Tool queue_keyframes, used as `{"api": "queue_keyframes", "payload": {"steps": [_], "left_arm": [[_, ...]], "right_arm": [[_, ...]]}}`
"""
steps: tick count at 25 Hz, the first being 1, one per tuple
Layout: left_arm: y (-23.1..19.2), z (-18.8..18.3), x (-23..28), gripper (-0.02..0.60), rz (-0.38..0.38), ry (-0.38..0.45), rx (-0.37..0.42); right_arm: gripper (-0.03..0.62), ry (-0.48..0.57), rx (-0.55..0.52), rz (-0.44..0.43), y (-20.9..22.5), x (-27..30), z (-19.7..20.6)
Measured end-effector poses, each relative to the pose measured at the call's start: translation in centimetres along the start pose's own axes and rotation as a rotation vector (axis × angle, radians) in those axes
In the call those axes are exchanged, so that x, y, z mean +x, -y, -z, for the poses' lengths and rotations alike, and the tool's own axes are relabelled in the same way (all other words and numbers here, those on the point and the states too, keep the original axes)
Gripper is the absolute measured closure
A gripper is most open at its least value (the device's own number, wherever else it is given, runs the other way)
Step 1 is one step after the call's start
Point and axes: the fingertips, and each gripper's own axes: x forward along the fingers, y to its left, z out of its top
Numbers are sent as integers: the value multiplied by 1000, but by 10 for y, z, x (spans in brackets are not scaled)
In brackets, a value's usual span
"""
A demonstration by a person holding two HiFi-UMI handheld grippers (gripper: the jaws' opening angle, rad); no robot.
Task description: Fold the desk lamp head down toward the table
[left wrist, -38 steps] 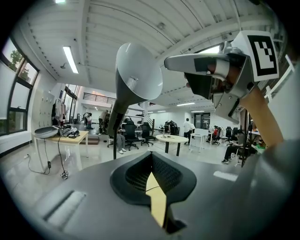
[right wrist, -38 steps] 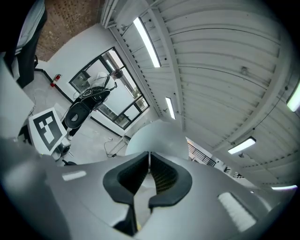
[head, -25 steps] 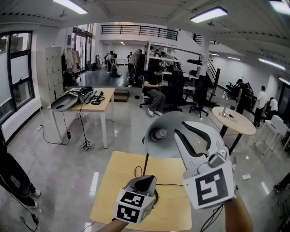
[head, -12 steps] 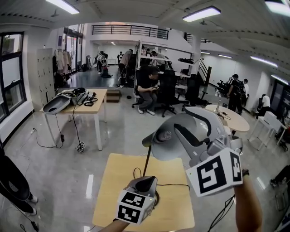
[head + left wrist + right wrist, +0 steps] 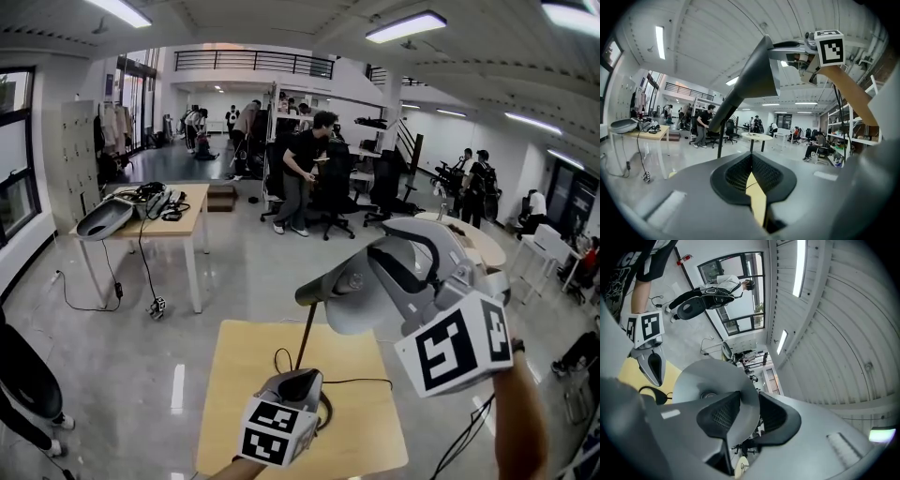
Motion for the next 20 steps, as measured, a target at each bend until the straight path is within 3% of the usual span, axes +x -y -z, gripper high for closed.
{"api": "queue_keyframes", "payload": {"steps": [20], "left_arm": [[-77,14,-3,571,78,9,22]], "right_arm": [[457,-83,11,112,-39,49,-38]]}}
